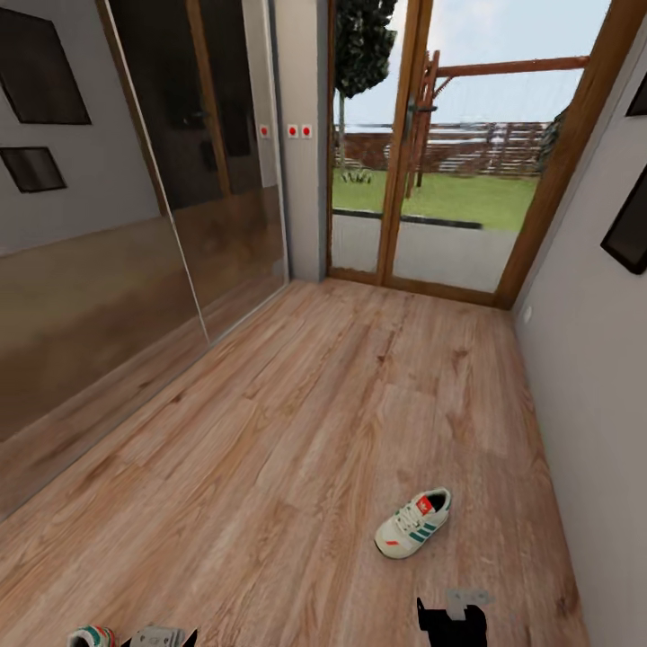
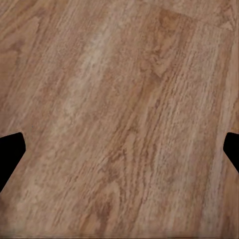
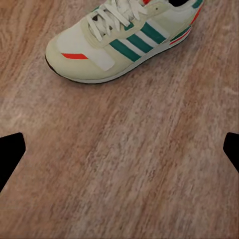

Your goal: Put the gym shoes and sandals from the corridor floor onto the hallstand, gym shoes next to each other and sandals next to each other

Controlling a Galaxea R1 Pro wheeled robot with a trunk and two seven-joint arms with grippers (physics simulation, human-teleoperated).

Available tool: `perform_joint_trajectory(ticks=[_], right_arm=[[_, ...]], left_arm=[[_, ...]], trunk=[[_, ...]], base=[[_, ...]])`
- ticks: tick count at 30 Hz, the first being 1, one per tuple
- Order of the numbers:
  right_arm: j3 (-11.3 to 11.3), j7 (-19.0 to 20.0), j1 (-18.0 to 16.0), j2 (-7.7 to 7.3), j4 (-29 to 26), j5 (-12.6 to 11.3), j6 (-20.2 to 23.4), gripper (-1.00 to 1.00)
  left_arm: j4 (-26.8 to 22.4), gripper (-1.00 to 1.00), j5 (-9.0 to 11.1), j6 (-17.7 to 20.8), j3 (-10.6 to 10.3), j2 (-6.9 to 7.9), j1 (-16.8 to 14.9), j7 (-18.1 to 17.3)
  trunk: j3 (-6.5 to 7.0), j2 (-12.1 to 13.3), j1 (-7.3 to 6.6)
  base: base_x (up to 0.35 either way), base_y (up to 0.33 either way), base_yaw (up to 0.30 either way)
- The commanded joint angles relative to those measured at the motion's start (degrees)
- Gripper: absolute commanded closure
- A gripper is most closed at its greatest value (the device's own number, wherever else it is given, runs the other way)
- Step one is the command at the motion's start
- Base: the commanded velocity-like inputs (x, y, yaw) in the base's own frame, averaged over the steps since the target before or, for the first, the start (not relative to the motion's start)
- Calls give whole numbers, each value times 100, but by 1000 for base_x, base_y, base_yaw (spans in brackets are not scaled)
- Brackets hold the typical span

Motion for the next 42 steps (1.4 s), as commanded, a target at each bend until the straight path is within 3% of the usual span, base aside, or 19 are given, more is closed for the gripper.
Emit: perform_joint_trajectory(ticks=[1, 42], right_arm=[[16, -36, -3, 0, 3, 22, -11, -100], [16, -36, -3, 0, 9, 22, -11, -100]], left_arm=[[6, -100, -28, -13, 48, -5, -5, -47], [6, -100, -55, -15, 40, -13, -5, -21]], trunk=[[-4, -2, -1], [-4, -2, -1]], base=[[0, 0, 277], [39, -15, 260]])
